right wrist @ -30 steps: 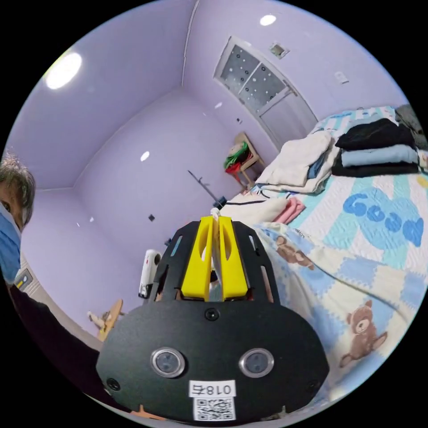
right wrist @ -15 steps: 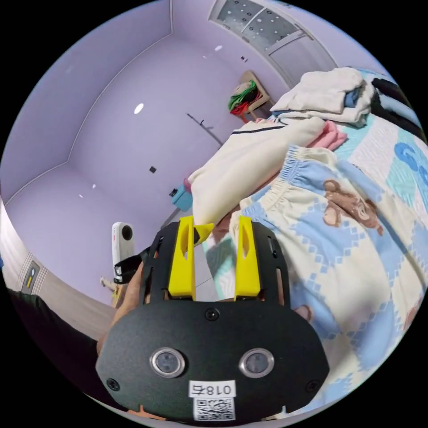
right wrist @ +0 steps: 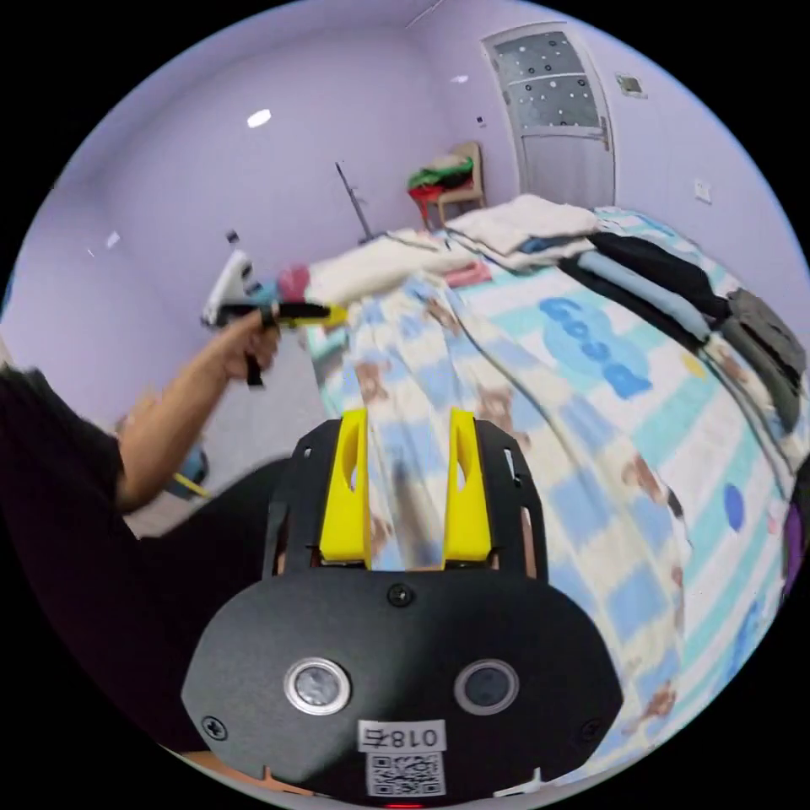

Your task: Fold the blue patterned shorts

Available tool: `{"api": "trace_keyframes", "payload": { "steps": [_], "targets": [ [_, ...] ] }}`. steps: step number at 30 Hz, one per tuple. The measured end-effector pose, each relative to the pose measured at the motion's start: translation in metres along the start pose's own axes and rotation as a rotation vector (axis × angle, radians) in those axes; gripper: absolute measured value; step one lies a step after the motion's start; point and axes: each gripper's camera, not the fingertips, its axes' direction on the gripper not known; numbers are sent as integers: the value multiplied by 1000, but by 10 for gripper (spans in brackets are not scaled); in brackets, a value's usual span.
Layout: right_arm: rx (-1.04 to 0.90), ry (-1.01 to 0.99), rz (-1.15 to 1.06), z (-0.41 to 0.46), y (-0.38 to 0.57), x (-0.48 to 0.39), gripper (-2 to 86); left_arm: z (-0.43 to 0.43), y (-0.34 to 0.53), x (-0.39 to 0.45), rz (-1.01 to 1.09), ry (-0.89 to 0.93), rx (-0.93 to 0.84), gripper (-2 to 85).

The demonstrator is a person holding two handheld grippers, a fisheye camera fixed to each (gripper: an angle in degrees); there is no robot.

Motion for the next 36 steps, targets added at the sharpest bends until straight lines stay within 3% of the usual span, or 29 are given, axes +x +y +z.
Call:
{"api": "trace_keyframes", "payload": {
  "steps": [5,10,15,20,23,30,36],
  "targets": [
    [-252,237,-83,-5,61,-37,121,13,-29,12,9,-116,-65,4],
    [-280,464,-144,-22,82,-60,23,-1,-48,36,37,-192,-52,-9],
    [-200,335,43,-66,80,-34,5,-17,-71,54,56,-212,-33,-9],
    [-69,-127,515,-104,101,51,1,-18,-84,67,60,-182,-58,-7],
    [-9,-267,668,-112,123,85,0,-15,-79,69,38,-130,-81,1],
    [-14,-246,671,-133,144,87,0,-3,-97,69,-18,-65,-132,89],
    [-21,-209,614,-165,157,81,0,14,-127,83,-22,-145,-187,62]
  ]
}}
